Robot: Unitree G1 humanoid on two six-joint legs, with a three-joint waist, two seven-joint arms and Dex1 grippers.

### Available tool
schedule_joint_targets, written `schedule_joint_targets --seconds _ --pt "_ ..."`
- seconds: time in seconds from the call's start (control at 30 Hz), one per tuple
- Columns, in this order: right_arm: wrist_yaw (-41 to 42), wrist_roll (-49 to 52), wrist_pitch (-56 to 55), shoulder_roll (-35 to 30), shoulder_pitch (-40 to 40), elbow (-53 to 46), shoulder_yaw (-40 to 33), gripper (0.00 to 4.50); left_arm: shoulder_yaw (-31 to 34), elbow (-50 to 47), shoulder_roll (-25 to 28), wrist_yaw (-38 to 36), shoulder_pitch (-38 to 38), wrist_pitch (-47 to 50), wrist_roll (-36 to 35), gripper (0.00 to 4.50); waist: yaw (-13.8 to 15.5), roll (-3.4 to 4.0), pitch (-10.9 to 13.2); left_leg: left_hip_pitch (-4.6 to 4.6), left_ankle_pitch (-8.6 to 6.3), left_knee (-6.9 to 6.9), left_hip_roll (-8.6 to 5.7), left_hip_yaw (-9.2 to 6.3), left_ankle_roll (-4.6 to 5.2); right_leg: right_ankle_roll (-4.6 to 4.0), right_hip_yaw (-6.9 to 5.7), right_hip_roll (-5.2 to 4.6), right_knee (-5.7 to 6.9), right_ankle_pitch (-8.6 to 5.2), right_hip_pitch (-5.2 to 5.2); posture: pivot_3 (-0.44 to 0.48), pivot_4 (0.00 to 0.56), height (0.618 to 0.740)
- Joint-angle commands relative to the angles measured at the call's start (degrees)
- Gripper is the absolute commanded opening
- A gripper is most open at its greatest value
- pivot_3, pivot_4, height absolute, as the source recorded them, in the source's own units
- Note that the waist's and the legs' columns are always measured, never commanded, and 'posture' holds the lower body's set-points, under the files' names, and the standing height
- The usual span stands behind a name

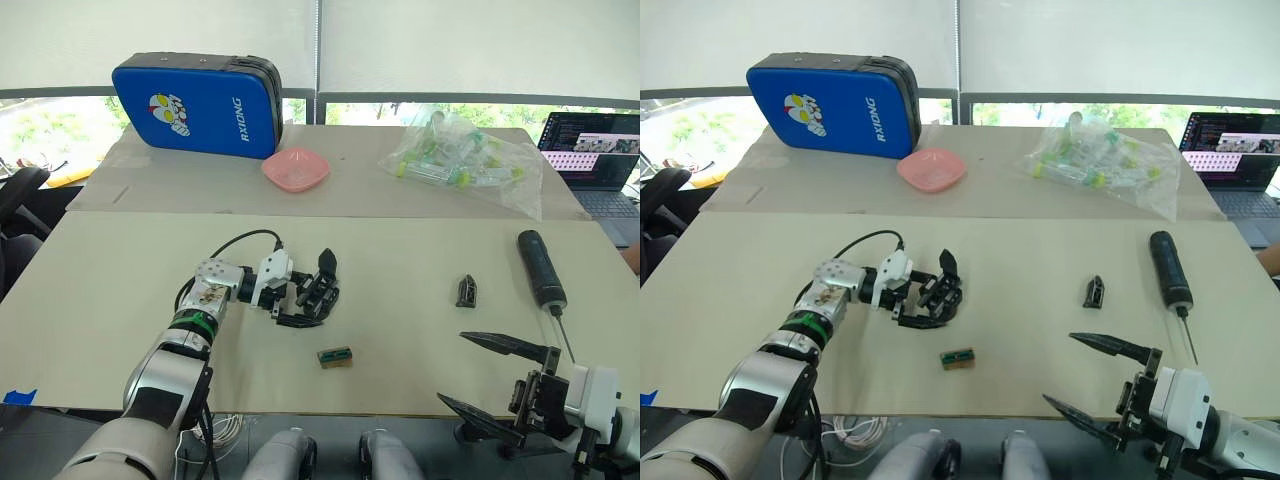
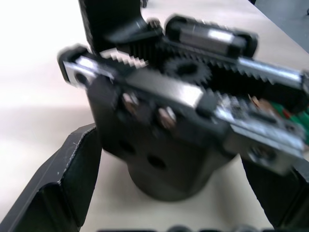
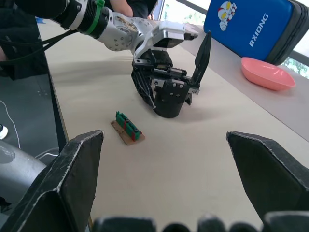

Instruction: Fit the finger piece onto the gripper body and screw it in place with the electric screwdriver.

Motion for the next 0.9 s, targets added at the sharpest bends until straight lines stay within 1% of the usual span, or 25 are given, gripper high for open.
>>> schedule_joint_targets --seconds 0.03,0.37,0.53,0.63,0.73,0.9 --pt "-0.27 1.49 0.33 -0.50 1.29 -3.01 -3.04 4.50 0.10 0.71 0.02 -0.79 -1.07 -2.85 1.63 4.42 -0.05 -0.03 0.02 -0.01 0.00 0.04 0.01 0.00 0.00 0.01 -0.01 0.00 0.00 0.00 0.00 0.000 0.150 0.740" --pt "0.38 2.11 0.11 -0.17 4.51 -4.33 -4.82 4.50 2.03 2.96 1.79 1.03 -0.31 -4.13 2.59 4.42 -0.10 -0.04 0.02 -0.01 -0.01 0.15 0.02 0.00 0.01 0.01 -0.01 0.03 0.03 0.01 0.01 0.000 0.150 0.740" --pt "1.00 2.54 0.44 -1.27 3.06 -3.22 -5.36 4.50 1.86 2.80 1.72 -0.27 0.57 -4.46 2.71 4.42 0.00 -0.03 0.02 0.00 -0.04 0.26 0.02 -0.01 0.07 0.04 -0.02 0.03 0.01 0.02 -0.03 0.000 0.150 0.740" --pt "1.32 2.64 0.59 -1.74 2.40 -2.71 -5.38 4.50 2.03 2.55 0.77 -0.25 0.88 -4.55 2.40 3.63 0.07 -0.06 0.03 0.00 -0.07 0.32 0.02 -0.01 0.10 0.07 -0.02 0.02 -0.01 0.04 -0.04 0.000 0.150 0.740" --pt "1.73 2.70 0.84 -1.71 2.79 -2.85 -5.54 4.50 2.18 2.07 -0.08 -0.50 1.31 -4.70 2.13 2.33 0.23 -0.06 0.03 0.00 -0.08 0.33 0.01 -0.02 0.12 0.08 -0.01 0.01 0.00 0.04 -0.03 0.000 0.150 0.740" --pt "1.35 2.39 1.32 -1.43 2.59 -3.06 -5.73 4.50 2.39 1.74 -0.48 -0.48 2.04 -5.04 2.20 2.33 0.28 -0.05 0.03 0.00 -0.11 0.35 0.00 -0.01 0.16 0.08 0.00 -0.01 0.00 0.05 -0.01 0.000 0.150 0.740"
